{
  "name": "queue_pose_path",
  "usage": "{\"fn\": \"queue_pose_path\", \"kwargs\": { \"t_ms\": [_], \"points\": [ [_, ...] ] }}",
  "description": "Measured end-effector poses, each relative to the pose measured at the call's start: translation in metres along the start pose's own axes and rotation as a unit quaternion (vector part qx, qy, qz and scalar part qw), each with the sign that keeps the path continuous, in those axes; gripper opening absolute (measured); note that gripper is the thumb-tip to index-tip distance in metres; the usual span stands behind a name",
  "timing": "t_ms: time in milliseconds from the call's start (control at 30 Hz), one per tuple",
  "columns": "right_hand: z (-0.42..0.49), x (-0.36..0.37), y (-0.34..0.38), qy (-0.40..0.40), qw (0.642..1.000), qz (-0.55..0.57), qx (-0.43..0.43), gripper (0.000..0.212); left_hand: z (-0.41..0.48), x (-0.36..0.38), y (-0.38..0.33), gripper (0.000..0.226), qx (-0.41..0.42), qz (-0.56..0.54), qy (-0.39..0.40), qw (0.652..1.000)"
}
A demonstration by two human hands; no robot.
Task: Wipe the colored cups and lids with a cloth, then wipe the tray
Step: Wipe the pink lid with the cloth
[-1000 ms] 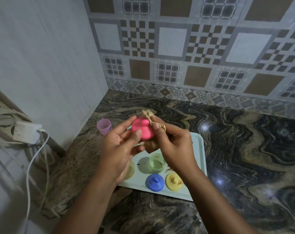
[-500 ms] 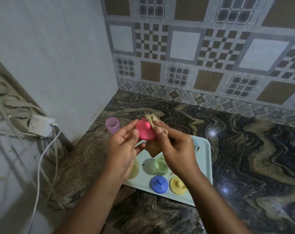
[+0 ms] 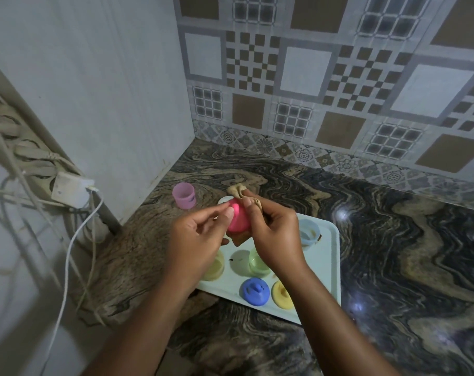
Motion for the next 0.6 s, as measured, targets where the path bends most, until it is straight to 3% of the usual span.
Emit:
{"fn": "queue_pose_path", "kwargs": {
  "t_ms": [367, 600],
  "points": [
    [-0.002, 0.035, -0.016, 0.030, 1.000, 0.000, 0.003, 0.024, 0.007, -0.029, 0.007, 0.019, 0.050, 0.090, -0.051, 0.993],
    [0.032, 0.054, -0.018, 0.037, 0.988, -0.112, -0.101, 0.030, 0.044, -0.088, 0.013, 0.019, 0.094, 0.167, -0.125, 0.973]
  ]
}}
Point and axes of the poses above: each hand's wrist, its own z-axis towards the middle knuckle, its own x-axis out of the palm, y = z × x, the point moved 10 cm from there along z, towards the middle knuckle, and after that the axes turned 3 degrees about -x, right-handed, at the moved point
